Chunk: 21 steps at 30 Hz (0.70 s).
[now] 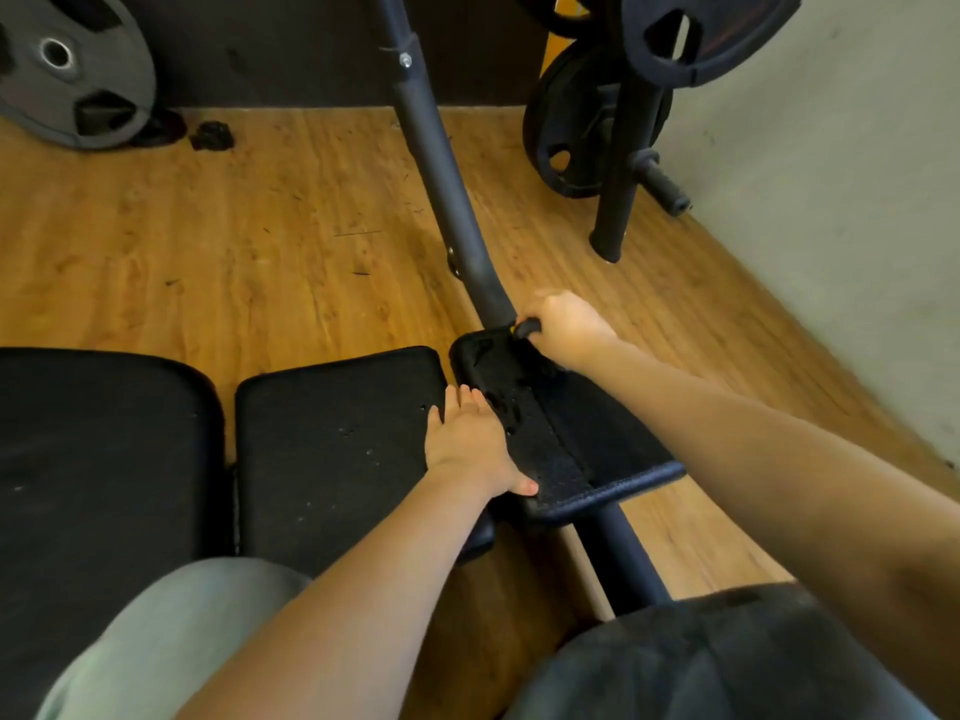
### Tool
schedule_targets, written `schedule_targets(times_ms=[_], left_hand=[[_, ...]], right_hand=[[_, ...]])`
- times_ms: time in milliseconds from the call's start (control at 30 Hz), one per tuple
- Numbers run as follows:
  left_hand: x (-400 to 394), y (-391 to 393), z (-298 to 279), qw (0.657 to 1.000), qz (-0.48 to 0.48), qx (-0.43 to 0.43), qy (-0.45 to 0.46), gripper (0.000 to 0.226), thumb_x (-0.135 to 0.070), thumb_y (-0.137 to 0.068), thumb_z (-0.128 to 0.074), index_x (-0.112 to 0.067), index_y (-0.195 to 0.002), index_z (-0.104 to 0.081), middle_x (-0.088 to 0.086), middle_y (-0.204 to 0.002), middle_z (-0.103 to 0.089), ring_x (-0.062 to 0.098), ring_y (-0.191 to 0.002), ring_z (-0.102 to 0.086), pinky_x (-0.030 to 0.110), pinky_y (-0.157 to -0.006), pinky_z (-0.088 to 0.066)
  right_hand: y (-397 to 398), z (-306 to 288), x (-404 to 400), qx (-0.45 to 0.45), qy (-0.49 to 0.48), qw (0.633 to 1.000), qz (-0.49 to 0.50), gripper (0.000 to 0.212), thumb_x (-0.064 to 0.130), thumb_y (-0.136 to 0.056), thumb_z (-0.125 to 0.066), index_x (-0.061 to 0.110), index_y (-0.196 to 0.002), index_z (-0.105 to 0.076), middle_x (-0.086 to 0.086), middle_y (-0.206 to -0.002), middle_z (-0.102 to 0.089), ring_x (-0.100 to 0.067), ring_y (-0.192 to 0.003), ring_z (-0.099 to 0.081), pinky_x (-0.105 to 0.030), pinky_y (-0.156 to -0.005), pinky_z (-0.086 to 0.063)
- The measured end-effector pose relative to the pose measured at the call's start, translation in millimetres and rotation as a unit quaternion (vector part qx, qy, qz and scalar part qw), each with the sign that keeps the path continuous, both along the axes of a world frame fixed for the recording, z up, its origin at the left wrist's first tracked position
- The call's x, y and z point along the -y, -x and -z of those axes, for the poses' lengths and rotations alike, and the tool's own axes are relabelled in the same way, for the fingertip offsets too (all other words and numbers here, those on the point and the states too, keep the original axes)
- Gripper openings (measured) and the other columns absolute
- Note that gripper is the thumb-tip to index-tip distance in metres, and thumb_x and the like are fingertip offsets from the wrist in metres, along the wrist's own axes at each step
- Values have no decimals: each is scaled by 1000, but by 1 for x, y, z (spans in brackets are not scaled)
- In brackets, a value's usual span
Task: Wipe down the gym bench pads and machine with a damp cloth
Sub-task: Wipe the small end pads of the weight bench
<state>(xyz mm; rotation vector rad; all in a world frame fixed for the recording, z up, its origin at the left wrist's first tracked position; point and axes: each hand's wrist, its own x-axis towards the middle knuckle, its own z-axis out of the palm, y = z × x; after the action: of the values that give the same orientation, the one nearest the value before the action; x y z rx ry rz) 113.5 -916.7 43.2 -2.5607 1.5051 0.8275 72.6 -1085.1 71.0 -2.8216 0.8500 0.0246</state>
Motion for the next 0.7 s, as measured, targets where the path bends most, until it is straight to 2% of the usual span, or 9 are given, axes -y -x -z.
schedule_targets(times_ms=[100,167,267,333,400,500,600,700], left_hand=[[1,-1,0,1000,-2,2,-2,129,-65,-69,-70,0,-149,7,13,-159,7,29,-146,9,45,-118,-4],[2,-1,0,1000,-4,1,-4,129,-64,-68,-71,0,-149,7,13,-159,7,29,-146,9,45,-118,-4],[2,-1,-1,1000,-11,1,-5,130,-63,-68,-72,1,-149,7,14,-159,6,28,-146,9,45,-119,-4],[0,-1,-1,1000,-14,-3,-2,129,-63,-68,-71,0,-149,7,13,-159,7,27,-146,9,44,-119,-4],[-3,-1,-1,1000,-11,-2,1,128,-65,-70,-69,-2,-150,8,11,-159,8,26,-146,8,43,-119,-5],[-7,0,-3,1000,-2,0,8,125,-67,-71,-67,-4,-150,8,9,-159,10,25,-146,8,42,-119,-6],[-10,-1,-6,1000,7,-3,11,123,-67,-73,-65,-4,-150,7,9,-159,9,26,-146,8,43,-119,-7],[-12,-3,-5,1000,19,3,22,120,-65,-75,-64,-5,-150,6,9,-159,7,26,-146,7,44,-119,-5]], right_hand=[[-19,20,6,-7,-31,999,-3,26,19,-91,-57,15,-115,-65,-4,-120,-55,-24,-114,-50,-43,-94,-45],[-11,31,1,33,-39,999,7,30,23,-91,-57,16,-119,-64,-3,-120,-54,-22,-114,-47,-44,-96,-42],[11,41,-14,56,-22,998,-22,28,17,-93,-55,11,-118,-65,-4,-116,-56,-24,-109,-46,-37,-97,-38],[36,41,-26,37,-24,996,-76,23,11,-91,-56,6,-111,-68,-8,-110,-57,-29,-100,-48,-29,-90,-36],[72,35,-41,5,-39,992,-122,18,7,-91,-55,4,-102,-69,-10,-105,-57,-30,-93,-48,-29,-83,-36],[122,25,-66,-68,-39,986,-149,22,10,-95,-47,7,-106,-65,-8,-106,-52,-26,-95,-44,-32,-84,-38],[132,14,-77,-103,-47,981,-155,24,10,-95,-46,9,-109,-65,-4,-106,-49,-23,-99,-44,-29,-87,-38],[111,3,-66,-72,-63,989,-113,24,8,-91,-54,8,-110,-68,-5,-106,-54,-20,-101,-50,-24,-88,-40]])
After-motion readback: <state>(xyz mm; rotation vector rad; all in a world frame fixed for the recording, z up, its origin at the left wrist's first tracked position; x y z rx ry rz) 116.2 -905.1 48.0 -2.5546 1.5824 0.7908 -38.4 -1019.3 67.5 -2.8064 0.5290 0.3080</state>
